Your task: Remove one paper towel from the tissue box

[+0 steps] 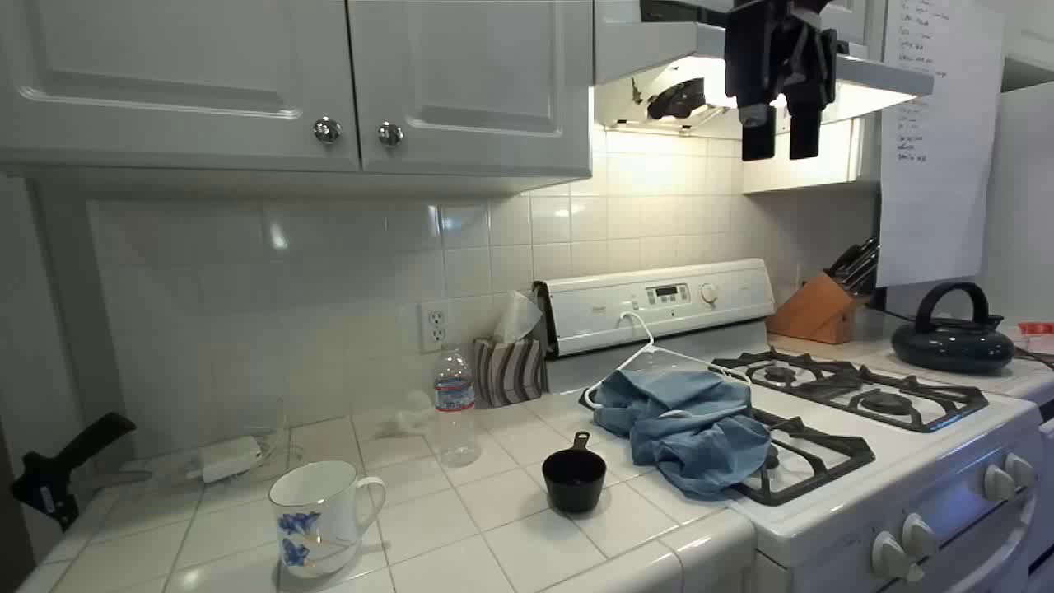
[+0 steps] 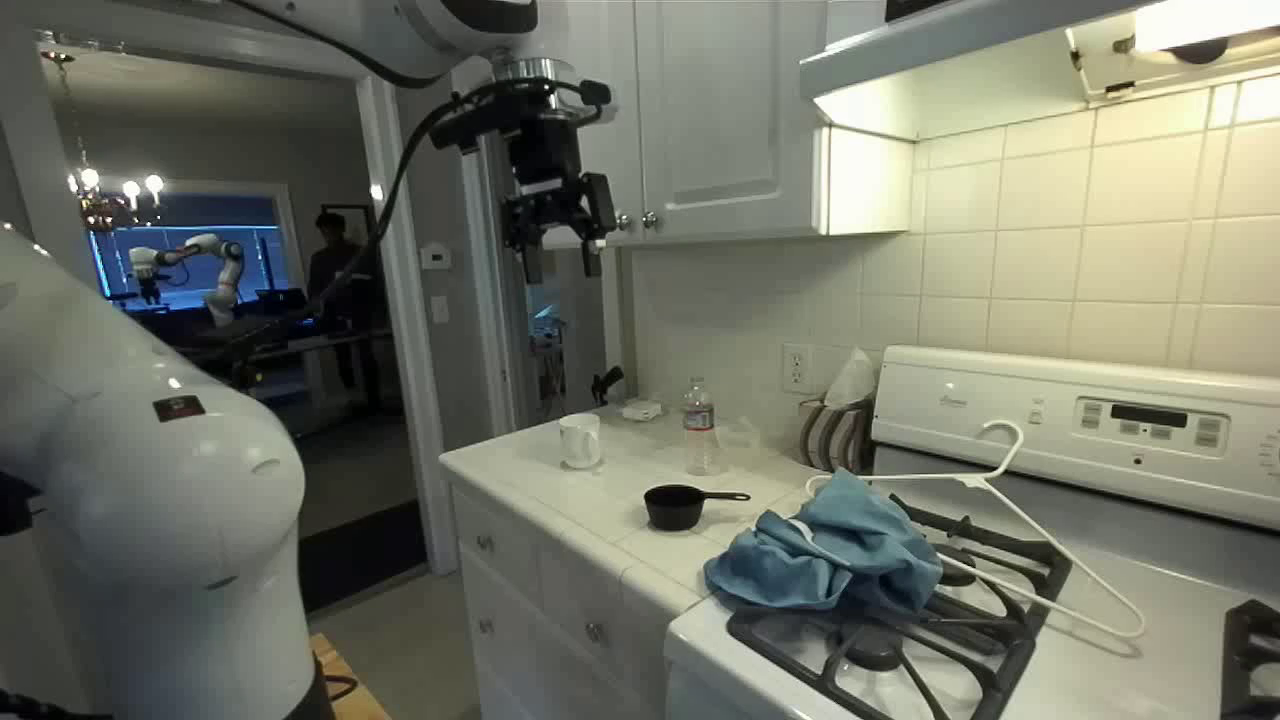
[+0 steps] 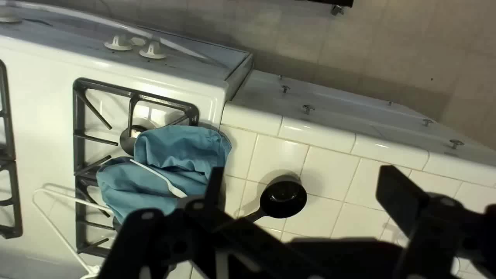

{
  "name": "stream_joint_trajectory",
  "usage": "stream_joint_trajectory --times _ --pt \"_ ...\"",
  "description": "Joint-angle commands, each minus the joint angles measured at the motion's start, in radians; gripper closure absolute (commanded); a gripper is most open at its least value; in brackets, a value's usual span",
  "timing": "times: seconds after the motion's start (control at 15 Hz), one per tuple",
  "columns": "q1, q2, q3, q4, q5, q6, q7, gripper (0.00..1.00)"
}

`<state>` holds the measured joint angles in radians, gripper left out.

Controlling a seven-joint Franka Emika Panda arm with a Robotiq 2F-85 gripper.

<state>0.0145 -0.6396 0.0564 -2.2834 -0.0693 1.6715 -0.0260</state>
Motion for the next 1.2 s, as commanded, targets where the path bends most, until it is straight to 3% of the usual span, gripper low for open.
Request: stream_joint_trajectory --times 0.0,0.33,0.8,1.13 --pt "0.01 0.001 -0.007 0.002 -0.004 -0.002 0.005 0.0" --pt "0.004 -0.001 -0.011 -0.008 -0.015 0.031 0.006 0.0" --pt "-0.08 0.068 -0.048 -0.013 -0.17 0.381 0.034 0.0" --pt "-0.111 0.233 -0.092 0.051 -0.126 0.628 0.06 0.0"
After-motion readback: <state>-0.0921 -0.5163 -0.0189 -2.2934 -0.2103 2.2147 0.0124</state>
